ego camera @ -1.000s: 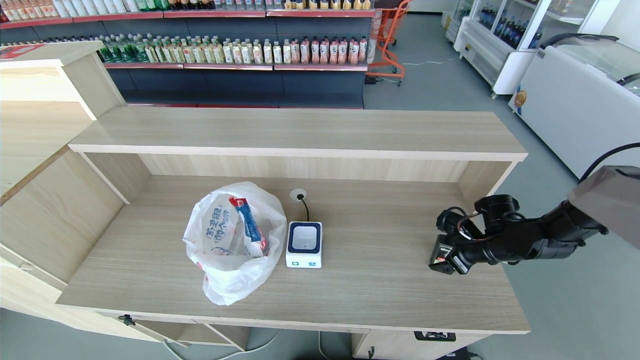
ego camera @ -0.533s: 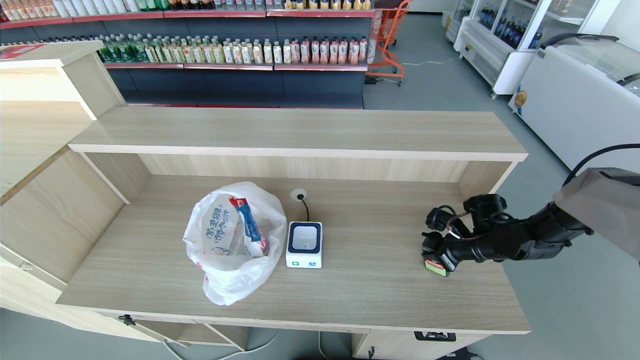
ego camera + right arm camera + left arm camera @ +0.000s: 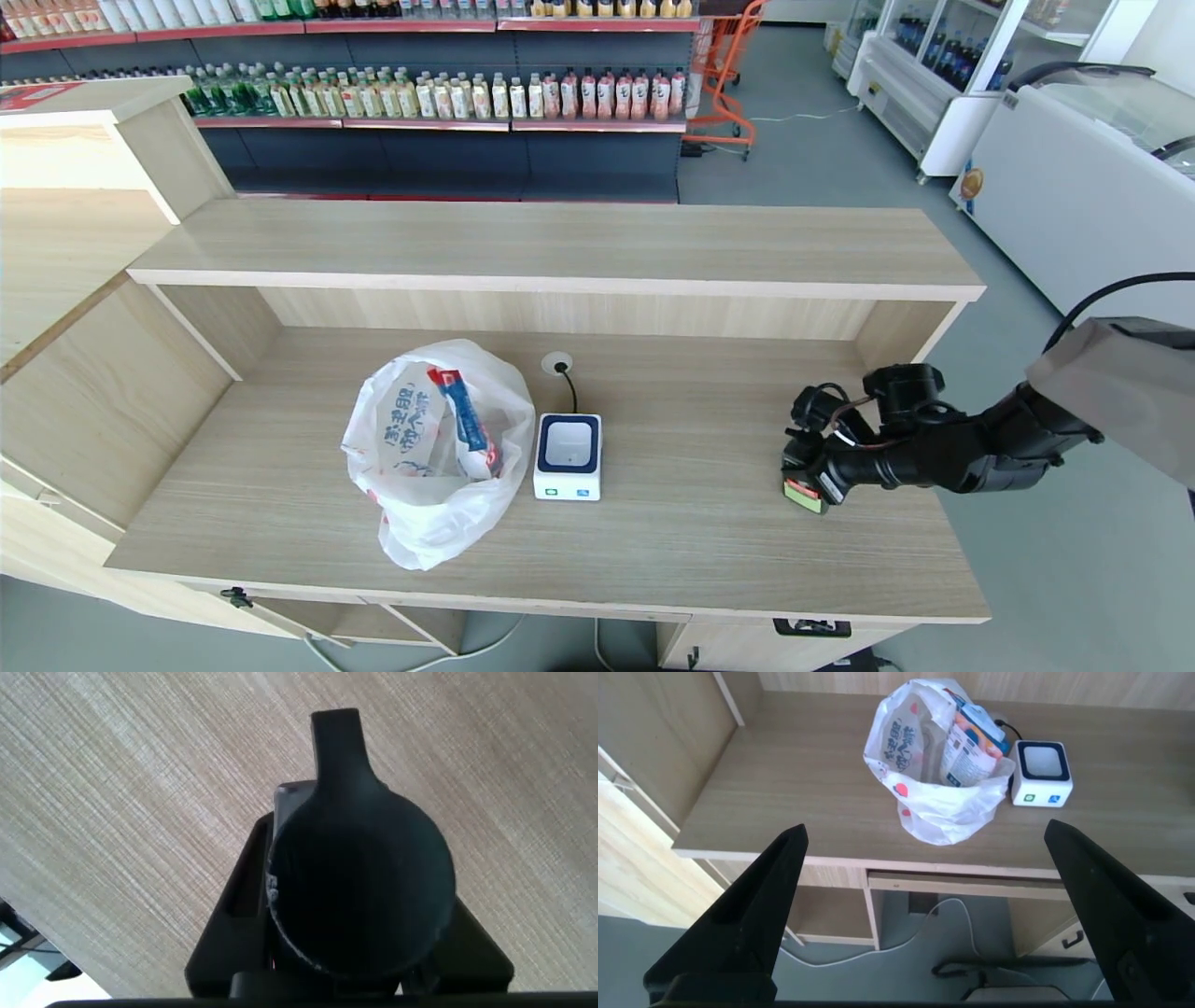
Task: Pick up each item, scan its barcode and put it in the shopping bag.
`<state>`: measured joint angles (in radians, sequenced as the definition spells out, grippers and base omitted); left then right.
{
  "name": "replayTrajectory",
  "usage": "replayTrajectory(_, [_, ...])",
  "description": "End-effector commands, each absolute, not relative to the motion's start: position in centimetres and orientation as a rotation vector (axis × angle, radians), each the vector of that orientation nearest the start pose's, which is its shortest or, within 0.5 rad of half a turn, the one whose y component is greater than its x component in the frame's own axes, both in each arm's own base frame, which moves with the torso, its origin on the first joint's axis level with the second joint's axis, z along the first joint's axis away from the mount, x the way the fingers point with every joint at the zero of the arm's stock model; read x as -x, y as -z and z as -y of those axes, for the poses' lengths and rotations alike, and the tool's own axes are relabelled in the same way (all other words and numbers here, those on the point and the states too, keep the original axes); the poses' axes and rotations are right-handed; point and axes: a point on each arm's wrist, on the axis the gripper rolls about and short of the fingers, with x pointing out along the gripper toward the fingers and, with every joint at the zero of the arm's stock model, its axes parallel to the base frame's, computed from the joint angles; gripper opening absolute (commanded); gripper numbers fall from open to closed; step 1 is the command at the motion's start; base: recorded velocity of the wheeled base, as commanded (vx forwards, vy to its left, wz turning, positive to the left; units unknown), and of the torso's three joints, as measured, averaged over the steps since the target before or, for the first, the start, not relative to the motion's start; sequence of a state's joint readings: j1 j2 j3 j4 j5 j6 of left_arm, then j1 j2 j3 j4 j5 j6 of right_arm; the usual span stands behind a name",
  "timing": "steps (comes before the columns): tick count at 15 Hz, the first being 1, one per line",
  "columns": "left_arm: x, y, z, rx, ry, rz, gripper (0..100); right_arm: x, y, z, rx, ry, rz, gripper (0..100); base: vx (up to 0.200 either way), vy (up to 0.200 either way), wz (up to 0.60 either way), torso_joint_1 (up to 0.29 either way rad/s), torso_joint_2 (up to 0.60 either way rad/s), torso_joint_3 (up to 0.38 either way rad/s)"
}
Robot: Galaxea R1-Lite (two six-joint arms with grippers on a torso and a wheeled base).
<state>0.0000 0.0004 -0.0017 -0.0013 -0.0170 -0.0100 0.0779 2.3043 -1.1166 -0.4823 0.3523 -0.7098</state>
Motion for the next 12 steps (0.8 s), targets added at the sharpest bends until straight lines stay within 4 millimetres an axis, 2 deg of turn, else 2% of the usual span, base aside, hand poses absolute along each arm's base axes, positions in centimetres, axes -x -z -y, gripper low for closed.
replayTrajectory(1, [2.3, -7.6, 0.0, 0.011, 0.017, 0.003, 100, -40.5, -4.0, -4.3, 0.574, -0.645, -0.430, 0, 0.000, 0.000, 0.00, 0.000, 0.00, 0.000])
replayTrajectory(2, [2.3, -7.6, 0.0, 0.011, 0.017, 0.003, 100, -39.5, -5.6, -3.8, 0.575, -0.613, -0.361, 0, 0.000, 0.000, 0.00, 0.000, 0.00, 0.000])
replayTrajectory(4, [2.3, -7.6, 0.0, 0.011, 0.017, 0.003, 100, -35.7, -8.6, -1.0, 0.595, -0.494, -0.218, 0, 0.000, 0.000, 0.00, 0.000, 0.00, 0.000])
replayTrajectory(5, [2.3, -7.6, 0.0, 0.011, 0.017, 0.003, 100, -33.0, -9.2, 0.3, 0.609, -0.453, -0.191, 0, 0.000, 0.000, 0.00, 0.000, 0.00, 0.000])
replayTrajectory(6, [2.3, -7.6, 0.0, 0.011, 0.017, 0.003, 100, -31.3, -9.3, 0.9, 0.639, -0.447, -0.173, 0, 0.000, 0.000, 0.00, 0.000, 0.00, 0.000])
replayTrajectory(7, [2.3, -7.6, 0.0, 0.011, 0.017, 0.003, 100, -29.1, -9.4, 1.7, 0.765, -0.480, -0.098, 0, 0.000, 0.000, 0.00, 0.000, 0.00, 0.000])
replayTrajectory(8, [2.3, -7.6, 0.0, 0.011, 0.017, 0.003, 100, -28.6, -9.7, 2.0, 0.898, -0.580, 0.014, 0, 0.000, 0.000, 0.00, 0.000, 0.00, 0.000])
replayTrajectory(10, [2.3, -7.6, 0.0, 0.011, 0.017, 0.003, 100, -28.1, -10.6, 1.4, 1.071, -0.819, 0.295, 0, 0.000, 0.000, 0.00, 0.000, 0.00, 0.000])
replayTrajectory(12, [2.3, -7.6, 0.0, 0.011, 0.017, 0.003, 100, -27.4, -11.2, 1.2, 1.323, -0.887, 0.549, 0, 0.000, 0.000, 0.00, 0.000, 0.00, 0.000])
